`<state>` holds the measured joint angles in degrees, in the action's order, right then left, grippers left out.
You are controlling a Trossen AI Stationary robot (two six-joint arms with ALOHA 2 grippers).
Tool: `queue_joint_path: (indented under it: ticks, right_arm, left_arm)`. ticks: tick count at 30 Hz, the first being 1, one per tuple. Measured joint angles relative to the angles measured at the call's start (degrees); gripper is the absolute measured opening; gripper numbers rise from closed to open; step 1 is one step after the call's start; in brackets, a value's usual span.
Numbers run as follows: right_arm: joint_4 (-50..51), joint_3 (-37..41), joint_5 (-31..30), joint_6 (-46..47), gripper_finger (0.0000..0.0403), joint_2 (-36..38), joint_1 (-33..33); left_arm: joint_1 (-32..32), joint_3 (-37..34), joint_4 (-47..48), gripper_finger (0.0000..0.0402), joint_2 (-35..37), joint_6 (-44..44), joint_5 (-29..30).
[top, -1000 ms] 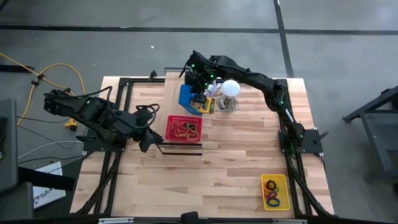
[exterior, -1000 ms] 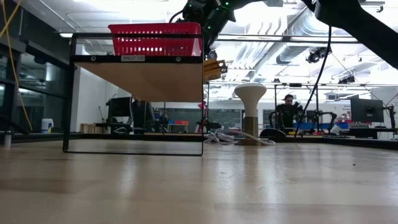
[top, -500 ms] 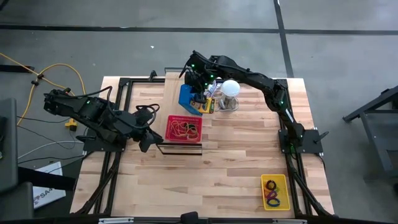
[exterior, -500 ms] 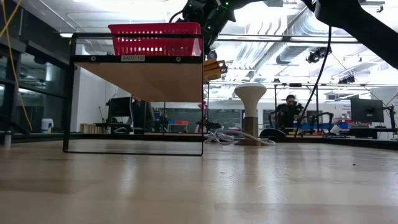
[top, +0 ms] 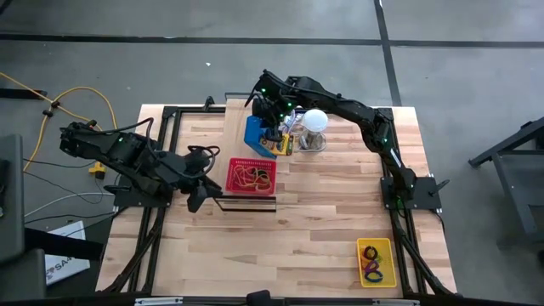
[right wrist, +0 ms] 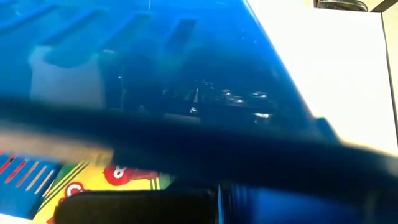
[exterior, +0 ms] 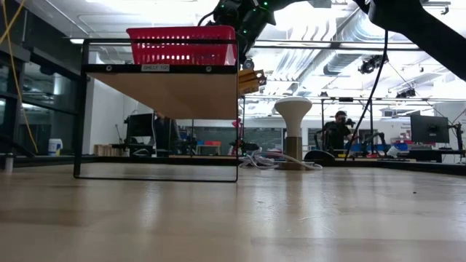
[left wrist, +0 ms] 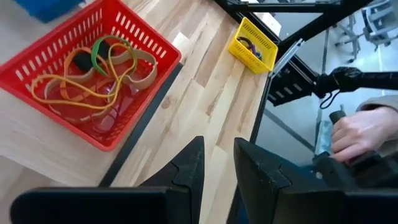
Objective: Pick & Place Office Desk Supplies
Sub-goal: Put the blue bin on the shelf
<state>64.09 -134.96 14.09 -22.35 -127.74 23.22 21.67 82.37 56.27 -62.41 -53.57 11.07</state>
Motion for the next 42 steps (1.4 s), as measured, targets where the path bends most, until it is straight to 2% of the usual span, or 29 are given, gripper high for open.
queue_joint_path:
  ticks: [7, 11, 16, 20, 26, 30, 35, 42]
  right_arm:
    - [0.05, 0.00, -0.02, 0.00, 0.0003, 0.00, 0.00]
    - [0.09, 0.00, -0.07, 0.00, 0.0003, 0.02, 0.00]
    - [0.42, 0.00, -0.15, 0.02, 0.0003, 0.02, 0.00]
    - [1.21, 0.00, -0.29, 0.48, 0.0003, 0.02, 0.00]
    - [1.39, 0.00, -0.42, 1.22, 0.0003, 0.02, 0.00]
    - [1.29, 0.00, -0.42, 1.27, 0.0003, 0.02, 0.00]
    - [1.17, 0.00, -0.42, 1.27, 0.0003, 0.02, 0.00]
    - [1.16, 0.00, -0.24, 1.29, 0.0003, 0.02, 0.00]
  left_arm:
    - [-1.59, 0.00, -0.15, 0.0084, -0.01, 6.50, 0.81]
    - [-3.54, 0.00, -0.49, 0.0084, -0.01, 7.08, 1.42]
    - [-6.28, 0.00, -0.61, 0.0084, -0.12, 10.66, -0.29]
    - [-11.89, 0.02, -0.33, 0.0084, -1.09, 15.20, -3.18]
    - [-21.63, 0.02, 0.07, 0.0084, -3.42, 27.83, -6.26]
    - [-26.56, 0.02, -0.22, 0.0084, -4.25, 29.60, -6.33]
    - [-29.71, 0.02, -4.25, 0.0084, -4.92, 32.49, -6.31]
    - [-29.51, 0.02, -14.65, 0.0084, -6.95, 39.47, -6.98]
